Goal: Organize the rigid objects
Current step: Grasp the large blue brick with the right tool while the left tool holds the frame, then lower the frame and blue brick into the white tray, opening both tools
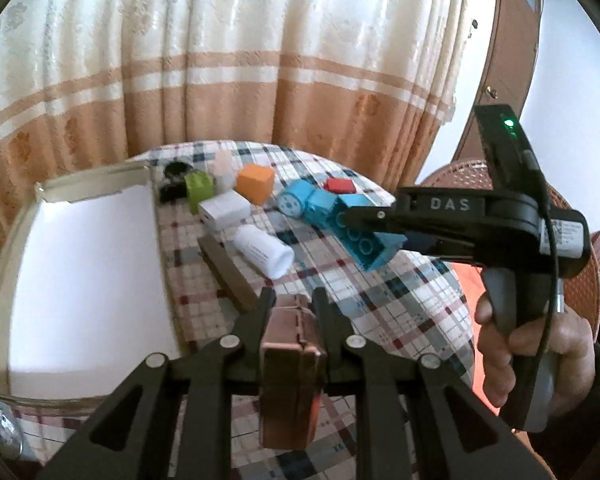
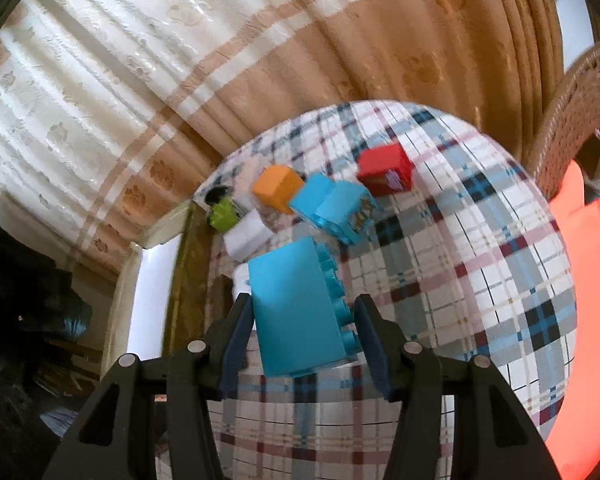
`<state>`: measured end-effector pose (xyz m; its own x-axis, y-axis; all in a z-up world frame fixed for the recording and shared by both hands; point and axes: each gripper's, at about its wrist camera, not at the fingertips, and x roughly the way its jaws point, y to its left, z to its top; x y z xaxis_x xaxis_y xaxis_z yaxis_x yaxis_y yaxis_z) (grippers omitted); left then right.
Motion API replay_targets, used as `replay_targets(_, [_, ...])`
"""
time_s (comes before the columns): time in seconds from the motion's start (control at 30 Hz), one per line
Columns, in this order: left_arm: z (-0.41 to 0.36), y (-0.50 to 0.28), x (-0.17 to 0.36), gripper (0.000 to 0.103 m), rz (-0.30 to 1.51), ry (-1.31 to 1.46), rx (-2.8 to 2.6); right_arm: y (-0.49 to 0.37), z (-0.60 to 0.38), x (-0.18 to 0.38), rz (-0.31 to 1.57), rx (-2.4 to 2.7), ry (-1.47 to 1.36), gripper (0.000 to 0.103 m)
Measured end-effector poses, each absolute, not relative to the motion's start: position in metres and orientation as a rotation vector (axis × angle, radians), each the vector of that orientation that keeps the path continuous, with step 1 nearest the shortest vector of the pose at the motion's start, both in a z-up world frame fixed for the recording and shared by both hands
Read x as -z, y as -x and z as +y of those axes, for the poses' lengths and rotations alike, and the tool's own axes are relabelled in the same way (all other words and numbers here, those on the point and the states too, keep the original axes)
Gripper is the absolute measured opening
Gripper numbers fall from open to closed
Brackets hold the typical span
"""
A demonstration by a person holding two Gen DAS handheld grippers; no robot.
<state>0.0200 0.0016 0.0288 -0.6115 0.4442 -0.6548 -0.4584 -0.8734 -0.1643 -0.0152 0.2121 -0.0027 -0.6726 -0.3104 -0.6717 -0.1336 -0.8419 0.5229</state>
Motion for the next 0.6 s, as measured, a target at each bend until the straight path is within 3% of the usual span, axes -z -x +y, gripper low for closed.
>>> replay_targets(0.27, [-0.038,-0.014,-0.060,0.017,0.009,0.929,-2.585,0.019,0.171,-0.040,-0.762,2.630,-1.105,0.055])
replay_targets(0.6, [-0.102,0.004,-0.055,0.017,-0.061,0.984,-2.748,0.034,0.080,-0.055,-0.642,2.509,-1.046,0.055])
